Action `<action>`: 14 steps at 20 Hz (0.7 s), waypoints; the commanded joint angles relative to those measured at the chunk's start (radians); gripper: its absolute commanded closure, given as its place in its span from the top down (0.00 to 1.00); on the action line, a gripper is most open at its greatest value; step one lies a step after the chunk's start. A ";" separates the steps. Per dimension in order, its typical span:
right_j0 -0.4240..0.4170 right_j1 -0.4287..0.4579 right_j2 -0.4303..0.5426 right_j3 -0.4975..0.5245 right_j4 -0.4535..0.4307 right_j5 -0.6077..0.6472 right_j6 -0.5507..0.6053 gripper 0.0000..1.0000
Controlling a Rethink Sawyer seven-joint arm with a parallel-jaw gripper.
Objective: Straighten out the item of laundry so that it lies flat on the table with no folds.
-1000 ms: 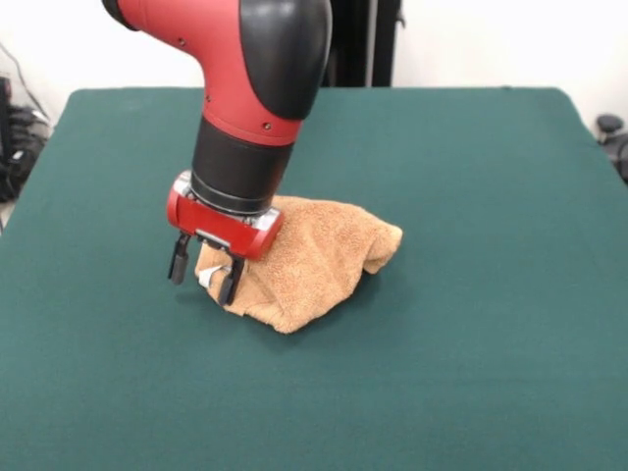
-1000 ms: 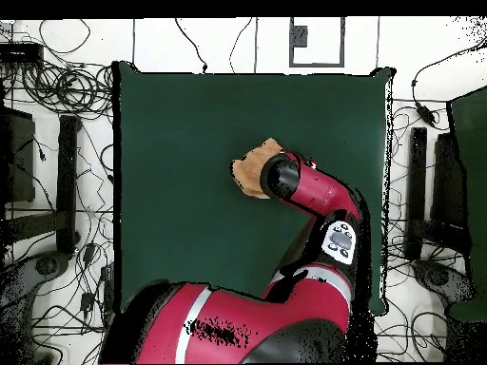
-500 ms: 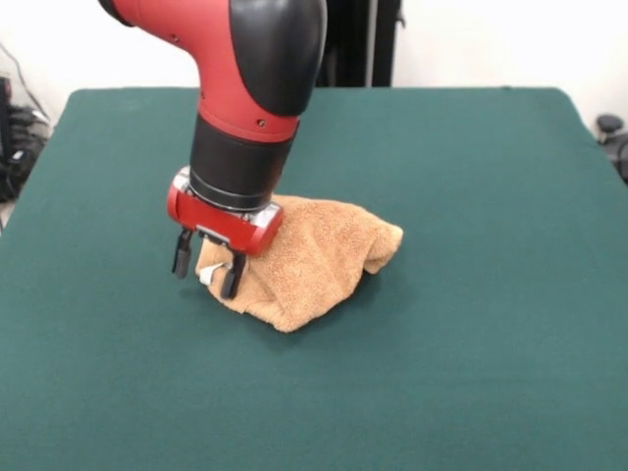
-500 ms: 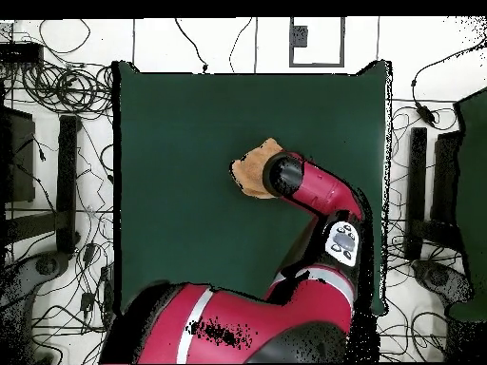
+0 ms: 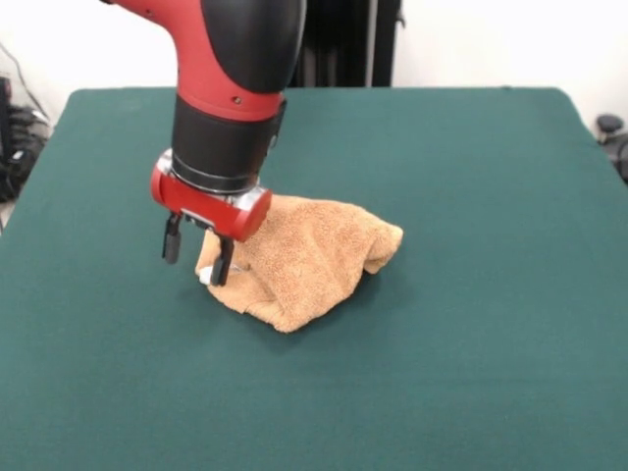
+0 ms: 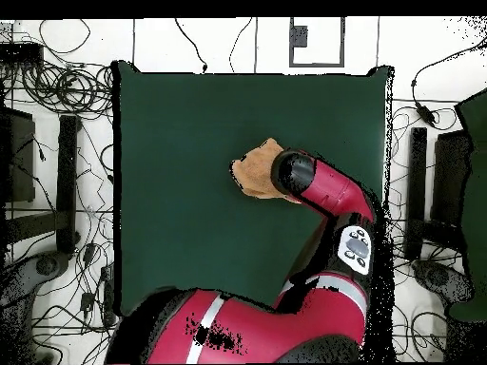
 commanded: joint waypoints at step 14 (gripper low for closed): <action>-0.023 0.059 0.228 0.096 0.095 0.042 0.246 1.00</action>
